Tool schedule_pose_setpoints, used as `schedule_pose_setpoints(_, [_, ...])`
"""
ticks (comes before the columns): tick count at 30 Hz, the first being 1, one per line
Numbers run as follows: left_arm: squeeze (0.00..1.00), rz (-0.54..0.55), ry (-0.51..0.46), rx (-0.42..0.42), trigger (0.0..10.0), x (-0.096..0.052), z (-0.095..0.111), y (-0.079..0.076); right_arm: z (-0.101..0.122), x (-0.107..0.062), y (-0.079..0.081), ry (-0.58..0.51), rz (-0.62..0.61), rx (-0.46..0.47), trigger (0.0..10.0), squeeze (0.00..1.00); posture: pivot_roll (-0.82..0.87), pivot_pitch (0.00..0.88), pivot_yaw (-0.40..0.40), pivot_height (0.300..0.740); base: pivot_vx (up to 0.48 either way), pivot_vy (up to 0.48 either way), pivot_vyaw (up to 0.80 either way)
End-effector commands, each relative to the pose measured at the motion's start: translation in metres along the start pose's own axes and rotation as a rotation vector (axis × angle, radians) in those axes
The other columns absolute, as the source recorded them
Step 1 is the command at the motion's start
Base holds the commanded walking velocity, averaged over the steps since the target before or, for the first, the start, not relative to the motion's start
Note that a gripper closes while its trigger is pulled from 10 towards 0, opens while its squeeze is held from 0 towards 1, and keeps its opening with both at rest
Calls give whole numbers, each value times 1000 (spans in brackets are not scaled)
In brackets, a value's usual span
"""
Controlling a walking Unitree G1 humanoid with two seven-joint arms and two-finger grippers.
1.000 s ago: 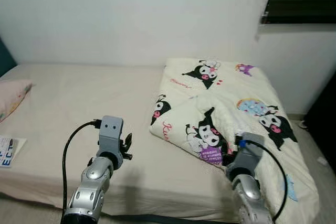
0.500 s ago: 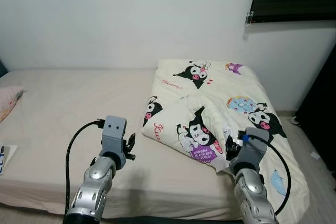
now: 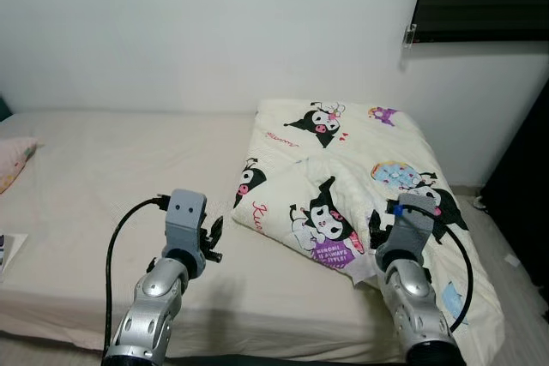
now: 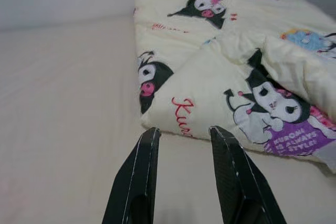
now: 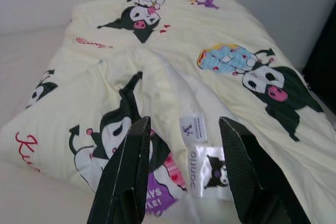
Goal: Clean up the room
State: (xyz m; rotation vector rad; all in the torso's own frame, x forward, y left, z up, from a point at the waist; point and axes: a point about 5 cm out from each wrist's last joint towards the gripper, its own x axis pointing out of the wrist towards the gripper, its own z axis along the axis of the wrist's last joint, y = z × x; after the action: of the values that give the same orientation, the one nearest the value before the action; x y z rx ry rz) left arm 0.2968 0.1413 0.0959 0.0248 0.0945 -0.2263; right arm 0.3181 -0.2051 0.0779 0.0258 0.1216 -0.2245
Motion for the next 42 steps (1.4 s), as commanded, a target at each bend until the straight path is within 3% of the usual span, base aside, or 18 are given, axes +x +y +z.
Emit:
schedule_pose_setpoints(1, [0,-7,6,21,10000,-3,-1,4,-3,1,-2,11,-2,-1,10000,0,75,41,22,657,0,0,0])
schedule_pose_setpoints(12, [0,16,22,37,10000,-4,-3,8,-3,3,-2,16,2,-8,10000,0,75,52,16,637,0,0,0])
schedule_pose_setpoints(33, [0,-42,17,23,10000,-5,0,-3,2,6,-9,-8,-16,2,10000,0,75,89,31,613,0,0,0])
schedule_pose_setpoints(42, [0,-70,-17,-2,10000,-11,7,-4,31,22,-14,-90,-48,6,10000,0,86,138,36,598,0,0,0])
